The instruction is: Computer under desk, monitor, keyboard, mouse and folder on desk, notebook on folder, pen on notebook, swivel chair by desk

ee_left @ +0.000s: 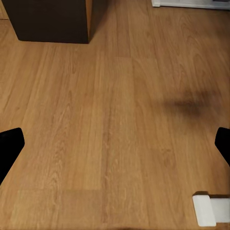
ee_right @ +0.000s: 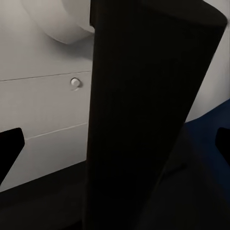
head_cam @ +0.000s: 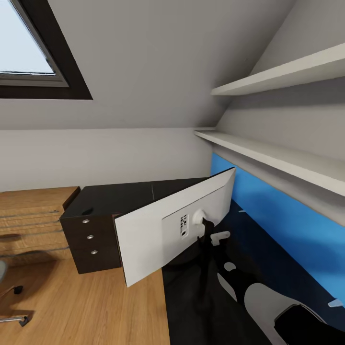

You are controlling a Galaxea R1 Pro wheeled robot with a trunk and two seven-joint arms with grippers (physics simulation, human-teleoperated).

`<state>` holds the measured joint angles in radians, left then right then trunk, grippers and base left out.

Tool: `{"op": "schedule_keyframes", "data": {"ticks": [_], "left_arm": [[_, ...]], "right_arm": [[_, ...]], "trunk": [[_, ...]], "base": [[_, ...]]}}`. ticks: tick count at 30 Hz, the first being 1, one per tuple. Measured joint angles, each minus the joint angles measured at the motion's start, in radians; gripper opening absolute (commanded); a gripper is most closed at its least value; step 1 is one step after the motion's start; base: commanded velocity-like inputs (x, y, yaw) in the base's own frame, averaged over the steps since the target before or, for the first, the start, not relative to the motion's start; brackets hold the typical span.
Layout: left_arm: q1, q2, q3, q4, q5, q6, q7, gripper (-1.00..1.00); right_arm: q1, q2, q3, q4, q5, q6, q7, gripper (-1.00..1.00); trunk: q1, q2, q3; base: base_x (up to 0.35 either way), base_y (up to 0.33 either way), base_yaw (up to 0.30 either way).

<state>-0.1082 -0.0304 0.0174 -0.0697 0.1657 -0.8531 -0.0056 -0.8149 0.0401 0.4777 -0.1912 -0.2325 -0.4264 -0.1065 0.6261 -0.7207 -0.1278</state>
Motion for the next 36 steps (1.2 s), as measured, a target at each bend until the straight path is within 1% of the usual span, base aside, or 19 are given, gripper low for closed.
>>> {"op": "schedule_keyframes", "data": {"ticks": [36], "left_arm": [[0.000,0.000,-0.001,0.000,-0.001,0.000,0.000,1.00]], "right_arm": [[0.000,-0.003,0.000,0.000,0.000,0.000,0.000,1.00]], "trunk": [[0.000,0.000,0.000]], "base": [[0.022,-0.010,0.000]]}}
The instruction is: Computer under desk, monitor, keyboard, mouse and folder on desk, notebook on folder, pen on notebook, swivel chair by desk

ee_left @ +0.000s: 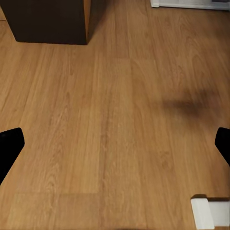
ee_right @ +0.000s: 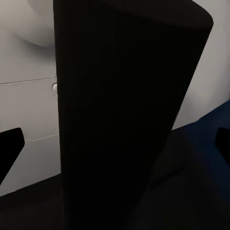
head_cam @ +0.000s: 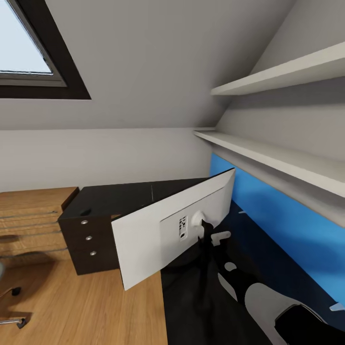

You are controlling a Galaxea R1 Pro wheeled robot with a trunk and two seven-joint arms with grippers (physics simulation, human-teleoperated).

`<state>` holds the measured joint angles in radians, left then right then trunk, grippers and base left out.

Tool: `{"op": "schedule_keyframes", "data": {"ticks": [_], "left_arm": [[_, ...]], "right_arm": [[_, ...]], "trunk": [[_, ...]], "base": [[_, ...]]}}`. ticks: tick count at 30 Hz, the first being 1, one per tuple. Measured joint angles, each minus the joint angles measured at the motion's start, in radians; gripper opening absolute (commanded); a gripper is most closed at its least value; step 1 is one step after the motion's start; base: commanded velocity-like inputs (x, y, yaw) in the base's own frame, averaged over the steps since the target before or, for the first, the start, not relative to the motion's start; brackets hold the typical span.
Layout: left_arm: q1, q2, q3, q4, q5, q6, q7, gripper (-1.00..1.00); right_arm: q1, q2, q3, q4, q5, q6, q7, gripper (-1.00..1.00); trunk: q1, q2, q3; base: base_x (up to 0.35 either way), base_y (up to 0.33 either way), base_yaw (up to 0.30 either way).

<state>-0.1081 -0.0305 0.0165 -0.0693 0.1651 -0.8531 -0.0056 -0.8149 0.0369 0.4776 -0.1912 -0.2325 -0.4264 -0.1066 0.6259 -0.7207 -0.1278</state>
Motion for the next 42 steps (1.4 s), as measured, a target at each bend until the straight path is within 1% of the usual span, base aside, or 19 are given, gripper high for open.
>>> {"op": "schedule_keyframes", "data": {"ticks": [18,42], "left_arm": [[0.000,0.000,0.000,0.000,0.000,0.001,0.000,1.00],[0.000,0.000,0.001,0.000,0.000,0.000,0.002,1.00]], "right_arm": [[0.000,0.001,0.000,0.000,0.000,0.000,0.000,1.00],[0.000,0.001,0.000,0.000,0.000,0.000,0.000,1.00]], "trunk": [[0.000,0.000,0.000],[0.000,0.000,0.000]], "base": [[0.061,0.000,0.000],[0.004,0.000,0.000]]}}
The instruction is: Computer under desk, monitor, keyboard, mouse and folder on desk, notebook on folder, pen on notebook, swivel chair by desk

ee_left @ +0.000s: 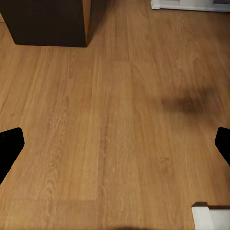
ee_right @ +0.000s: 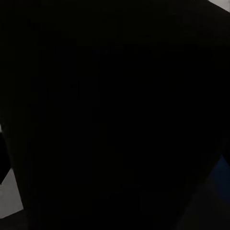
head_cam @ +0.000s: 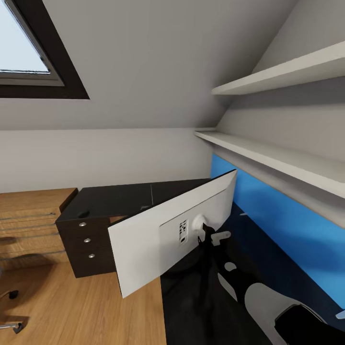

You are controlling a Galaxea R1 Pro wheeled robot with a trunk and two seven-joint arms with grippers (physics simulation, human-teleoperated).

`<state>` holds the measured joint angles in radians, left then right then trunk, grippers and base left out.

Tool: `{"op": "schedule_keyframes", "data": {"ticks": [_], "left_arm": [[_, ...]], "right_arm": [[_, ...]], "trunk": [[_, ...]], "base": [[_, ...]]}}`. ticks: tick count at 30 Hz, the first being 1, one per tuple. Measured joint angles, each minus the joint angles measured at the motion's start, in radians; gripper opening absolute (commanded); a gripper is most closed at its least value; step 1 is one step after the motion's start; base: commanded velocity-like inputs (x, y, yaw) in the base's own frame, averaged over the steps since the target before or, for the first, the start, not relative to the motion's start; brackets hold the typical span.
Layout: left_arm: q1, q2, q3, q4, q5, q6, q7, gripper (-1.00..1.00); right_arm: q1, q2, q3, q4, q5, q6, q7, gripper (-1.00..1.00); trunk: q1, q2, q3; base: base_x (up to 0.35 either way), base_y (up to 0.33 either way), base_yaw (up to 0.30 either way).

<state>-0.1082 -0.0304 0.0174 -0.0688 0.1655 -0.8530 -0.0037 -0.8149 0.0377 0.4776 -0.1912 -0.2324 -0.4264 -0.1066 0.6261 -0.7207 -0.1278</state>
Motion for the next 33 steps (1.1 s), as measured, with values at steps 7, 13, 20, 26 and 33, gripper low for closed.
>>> {"op": "schedule_keyframes", "data": {"ticks": [7,13,20,26,33], "left_arm": [[0.000,0.000,0.000,0.000,0.000,0.000,0.000,1.00],[0.000,0.000,0.000,0.000,0.000,0.000,0.000,1.00],[0.000,0.000,0.000,0.000,0.000,0.000,0.001,1.00],[0.000,0.000,0.000,0.000,0.000,0.000,0.000,1.00],[0.000,0.000,0.000,0.000,0.000,0.000,0.001,1.00]], "right_arm": [[0.000,-0.001,0.000,0.000,-0.001,-0.001,0.000,1.00],[0.000,0.000,0.000,0.000,-0.002,-0.001,0.000,1.00],[0.000,0.000,-0.007,0.000,-0.007,-0.002,-0.004,-1.00],[-0.001,0.000,-0.012,0.000,-0.009,-0.003,-0.005,-1.00],[-0.001,0.001,-0.021,-0.002,-0.005,-0.002,-0.007,-1.00]], "trunk": [[0.000,0.000,0.000],[0.000,0.000,0.000],[0.000,0.000,0.000],[0.000,0.000,0.000],[0.000,0.000,0.000]], "base": [[0.000,0.000,0.000],[0.000,0.000,0.000],[0.000,0.000,0.000],[0.000,0.000,0.000],[0.000,0.000,0.000]]}}
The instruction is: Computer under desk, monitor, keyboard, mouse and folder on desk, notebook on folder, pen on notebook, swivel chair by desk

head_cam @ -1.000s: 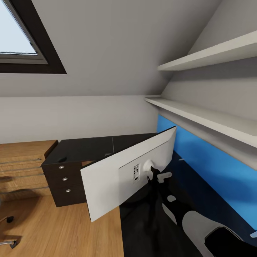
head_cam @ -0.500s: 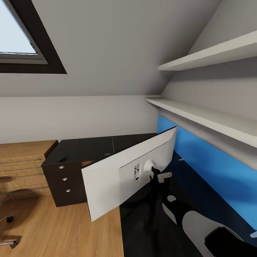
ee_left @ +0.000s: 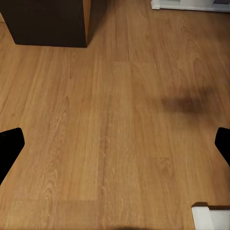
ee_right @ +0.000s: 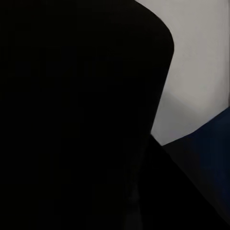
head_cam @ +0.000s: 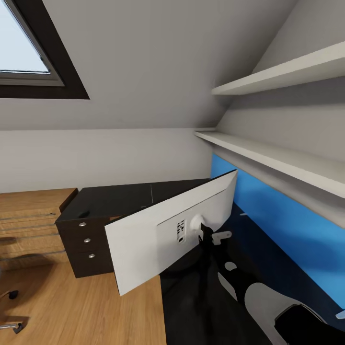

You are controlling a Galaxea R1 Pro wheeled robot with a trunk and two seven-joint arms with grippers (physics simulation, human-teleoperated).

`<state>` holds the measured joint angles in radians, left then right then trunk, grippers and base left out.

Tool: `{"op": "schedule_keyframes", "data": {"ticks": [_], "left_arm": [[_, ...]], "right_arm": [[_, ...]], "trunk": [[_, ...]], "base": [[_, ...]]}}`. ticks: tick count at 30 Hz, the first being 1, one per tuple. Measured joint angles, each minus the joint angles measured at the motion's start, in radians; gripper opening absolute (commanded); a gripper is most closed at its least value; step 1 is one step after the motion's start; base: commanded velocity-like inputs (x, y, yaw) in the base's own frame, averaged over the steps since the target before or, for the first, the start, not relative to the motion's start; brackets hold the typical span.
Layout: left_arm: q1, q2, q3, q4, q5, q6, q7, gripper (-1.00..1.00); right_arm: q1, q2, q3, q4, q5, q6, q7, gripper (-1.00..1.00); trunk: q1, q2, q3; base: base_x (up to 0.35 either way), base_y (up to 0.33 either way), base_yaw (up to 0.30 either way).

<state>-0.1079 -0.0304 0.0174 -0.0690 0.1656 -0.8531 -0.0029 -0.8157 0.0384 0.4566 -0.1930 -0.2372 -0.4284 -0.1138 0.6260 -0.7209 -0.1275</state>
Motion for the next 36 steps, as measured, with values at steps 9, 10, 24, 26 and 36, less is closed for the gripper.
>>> {"op": "schedule_keyframes", "data": {"ticks": [9,10,24,26,36], "left_arm": [[0.000,0.000,-0.001,0.000,0.000,0.000,-0.001,1.00],[0.000,0.000,-0.001,0.000,0.000,0.000,-0.001,1.00],[0.000,0.000,0.000,0.000,0.000,0.000,-0.001,1.00],[0.000,0.000,0.000,0.000,0.000,0.000,-0.001,1.00],[0.000,0.000,-0.001,0.000,0.000,-0.001,-0.001,1.00]], "right_arm": [[0.000,0.001,0.001,0.000,-0.003,0.000,0.000,-1.00],[0.000,0.001,0.000,0.000,-0.002,0.000,0.001,-1.00],[0.000,0.000,-0.004,-0.001,0.004,0.002,0.002,-1.00],[0.000,-0.001,-0.005,-0.001,0.005,0.003,0.002,-1.00],[0.001,-0.001,-0.005,-0.002,0.005,0.002,0.002,-1.00]], "trunk": [[0.000,0.000,0.000],[0.000,0.000,0.000],[0.000,0.000,0.000],[0.000,0.000,0.000],[0.000,0.000,0.000]], "base": [[0.000,0.000,0.000],[0.000,0.000,0.000],[-0.052,0.000,0.000],[-0.202,-0.017,0.000],[-0.051,-0.012,0.000]]}}
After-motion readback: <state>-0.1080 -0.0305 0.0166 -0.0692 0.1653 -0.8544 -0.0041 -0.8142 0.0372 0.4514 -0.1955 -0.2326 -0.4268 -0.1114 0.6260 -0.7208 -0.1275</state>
